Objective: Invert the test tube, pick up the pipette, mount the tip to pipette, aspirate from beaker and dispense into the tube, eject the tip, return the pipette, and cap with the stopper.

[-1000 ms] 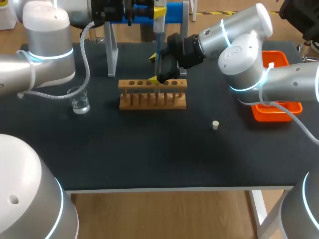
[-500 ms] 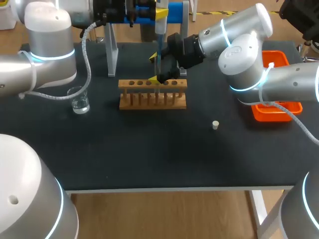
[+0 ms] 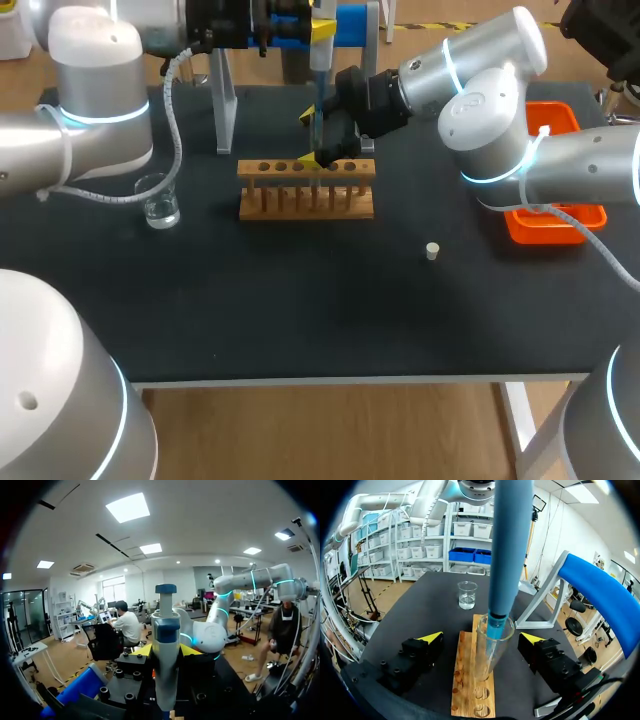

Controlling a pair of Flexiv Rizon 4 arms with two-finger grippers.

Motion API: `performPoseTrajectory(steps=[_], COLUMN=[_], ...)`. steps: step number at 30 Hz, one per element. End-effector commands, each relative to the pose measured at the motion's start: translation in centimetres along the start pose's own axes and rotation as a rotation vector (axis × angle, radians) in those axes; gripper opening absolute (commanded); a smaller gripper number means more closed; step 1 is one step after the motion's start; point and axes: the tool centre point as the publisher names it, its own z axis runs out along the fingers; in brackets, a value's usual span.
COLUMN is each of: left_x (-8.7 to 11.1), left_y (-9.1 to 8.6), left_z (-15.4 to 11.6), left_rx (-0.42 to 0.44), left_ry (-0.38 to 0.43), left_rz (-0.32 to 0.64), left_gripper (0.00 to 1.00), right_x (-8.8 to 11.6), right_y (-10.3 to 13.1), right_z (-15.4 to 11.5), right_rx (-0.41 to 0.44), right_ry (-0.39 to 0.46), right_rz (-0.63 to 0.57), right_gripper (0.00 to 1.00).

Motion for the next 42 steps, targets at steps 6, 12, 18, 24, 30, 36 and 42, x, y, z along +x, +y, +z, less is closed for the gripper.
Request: performPoseTrajectory(steps=[6, 12, 18, 24, 30, 36, 42], left_x=[0.00, -0.05, -0.14, -0.17, -0.18, -0.22, -0.26], left_y=[0.23, 0.39, 0.55, 0.61, 0.69, 0.76, 0.82], left_z=[-0.06, -0.09, -0.11, -0.10, -0.06, -0.06, -0.07], left_rx=[-0.002, -0.002, -0.001, 0.000, -0.002, 0.000, -0.002], left_ry=[-0.001, 0.001, 0.003, 0.004, 0.008, 0.008, 0.009], left_rz=[0.002, 0.002, 0.003, 0.007, 0.005, 0.003, 0.002], left_gripper=[0.00, 0.00, 0.00, 0.00, 0.00, 0.00, 0.00], right_x=[0.09, 0.09, 0.09, 0.09, 0.09, 0.09, 0.09], right_y=[0.04, 0.04, 0.04, 0.04, 0.04, 0.04, 0.04], right_z=[-0.17, -0.17, -0.17, -0.17, -0.17, -0.17, -0.17], right_rx=[0.001, 0.001, 0.001, 0.001, 0.001, 0.001, 0.001], right_ry=[0.000, 0.000, 0.000, 0.000, 0.000, 0.000, 0.000], right_rz=[0.000, 0.000, 0.000, 0.000, 0.000, 0.000, 0.000], right_gripper=[1.00, 1.00, 1.00, 1.00, 1.00, 1.00, 1.00])
